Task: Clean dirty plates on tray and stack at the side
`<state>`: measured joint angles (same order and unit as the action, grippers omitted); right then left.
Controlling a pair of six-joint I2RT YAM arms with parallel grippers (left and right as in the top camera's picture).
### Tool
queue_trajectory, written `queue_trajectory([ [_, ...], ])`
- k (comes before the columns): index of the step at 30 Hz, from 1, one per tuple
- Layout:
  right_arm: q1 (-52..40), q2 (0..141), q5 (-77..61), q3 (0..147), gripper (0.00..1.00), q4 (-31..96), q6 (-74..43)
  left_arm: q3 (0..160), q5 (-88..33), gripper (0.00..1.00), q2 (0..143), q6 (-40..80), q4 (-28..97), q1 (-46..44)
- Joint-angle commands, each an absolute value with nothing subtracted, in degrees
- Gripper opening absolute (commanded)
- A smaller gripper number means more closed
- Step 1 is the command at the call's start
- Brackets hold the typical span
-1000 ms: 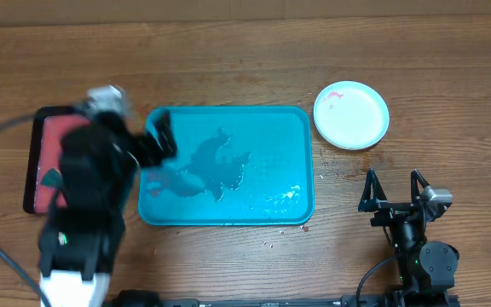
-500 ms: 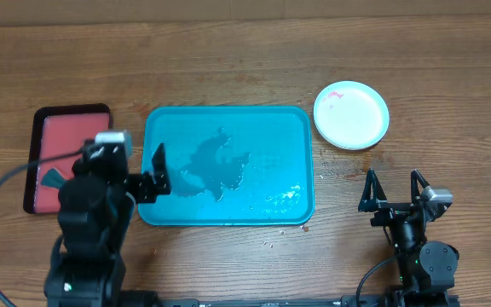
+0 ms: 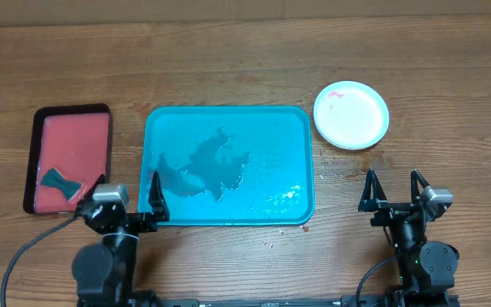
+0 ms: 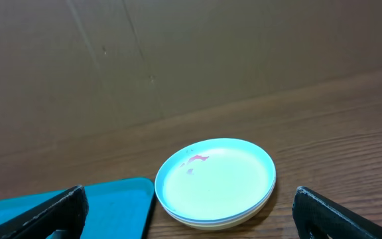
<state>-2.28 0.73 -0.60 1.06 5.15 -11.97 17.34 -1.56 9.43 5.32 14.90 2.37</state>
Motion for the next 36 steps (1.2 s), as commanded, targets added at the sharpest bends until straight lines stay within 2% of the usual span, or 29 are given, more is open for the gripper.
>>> queue_trajectory([
  [1, -2.13, 0.16, -0.05, 0.47, 1.0, 4.8, -11.73, 10.41, 0.03, 1.0, 4.45, 3.81, 7.6, 2.66],
  [8, -2.13, 0.16, -0.05, 0.47, 1.0, 4.8, -11.73, 0.14, -1.15, 1.0, 0.16, 5.72, -5.26, 2.79],
  [15, -2.13, 0.16, -0.05, 0.47, 1.0, 4.8, -11.73, 0.25, 0.03, 1.0, 0.16, 6.26, 4.21, 4.05],
  [36, -2.13, 0.16, -0.05, 0.45, 1.0, 4.8, -11.73, 0.27, -0.01, 1.0, 0.21, 5.78, 4.47, 4.86],
])
